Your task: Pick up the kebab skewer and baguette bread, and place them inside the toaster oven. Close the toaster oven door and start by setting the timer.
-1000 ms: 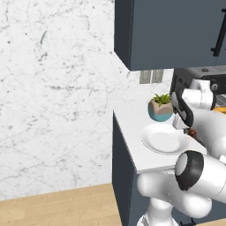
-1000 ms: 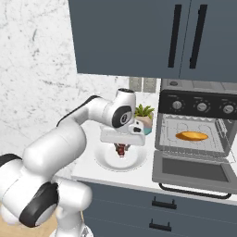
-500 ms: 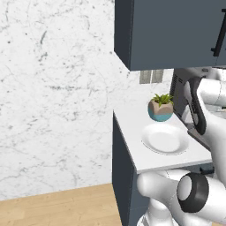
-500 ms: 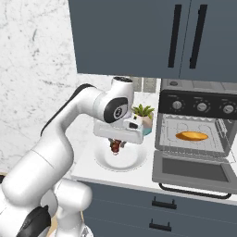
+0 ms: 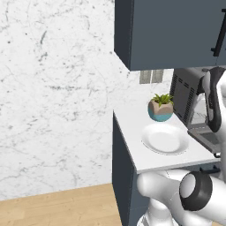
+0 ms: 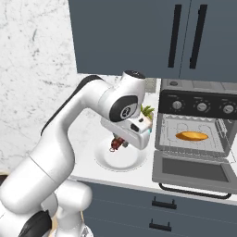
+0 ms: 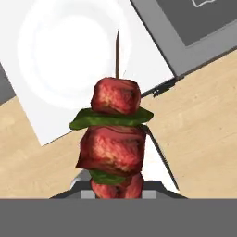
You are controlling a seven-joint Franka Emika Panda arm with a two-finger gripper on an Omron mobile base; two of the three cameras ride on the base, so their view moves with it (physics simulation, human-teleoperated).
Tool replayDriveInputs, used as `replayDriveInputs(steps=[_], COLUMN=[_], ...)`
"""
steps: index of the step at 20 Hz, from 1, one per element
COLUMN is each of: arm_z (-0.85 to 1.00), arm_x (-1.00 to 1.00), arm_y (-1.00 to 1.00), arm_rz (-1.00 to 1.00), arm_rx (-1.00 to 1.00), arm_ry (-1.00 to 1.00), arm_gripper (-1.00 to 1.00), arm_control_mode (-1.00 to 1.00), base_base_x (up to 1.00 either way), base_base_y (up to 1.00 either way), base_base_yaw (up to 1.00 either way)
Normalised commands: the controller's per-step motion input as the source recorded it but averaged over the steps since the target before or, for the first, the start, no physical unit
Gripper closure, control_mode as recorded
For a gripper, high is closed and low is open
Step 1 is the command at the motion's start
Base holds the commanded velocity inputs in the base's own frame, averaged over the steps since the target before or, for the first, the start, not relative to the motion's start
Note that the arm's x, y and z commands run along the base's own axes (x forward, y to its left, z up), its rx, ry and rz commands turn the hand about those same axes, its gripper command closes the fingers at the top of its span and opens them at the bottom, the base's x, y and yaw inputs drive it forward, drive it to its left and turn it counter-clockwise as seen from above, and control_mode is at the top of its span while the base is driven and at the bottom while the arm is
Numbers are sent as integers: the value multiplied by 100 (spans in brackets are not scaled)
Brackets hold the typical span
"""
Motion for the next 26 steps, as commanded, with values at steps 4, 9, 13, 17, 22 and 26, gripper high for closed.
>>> replayDriveInputs(steps=[4, 9, 13, 17, 22, 26], arm_z=[34, 24, 11, 2, 0, 0], arm_x=[-16, -7, -4, 0, 12, 31], arm_y=[-31, -39, -51, -53, -62, -57], arm_rz=[-52, -47, -34, -11, -4, -5], arm_rx=[11, 12, 12, 7, 2, 3], arm_ry=[0, 0, 0, -5, -5, -1], arm_gripper=[100, 100, 100, 100, 100, 100], arm_control_mode=[-100, -100, -100, -100, -100, -100], base_base_x=[0, 0, 0, 0, 0, 0], base_base_y=[0, 0, 0, 0, 0, 0], base_base_yaw=[0, 0, 0, 0, 0, 0])
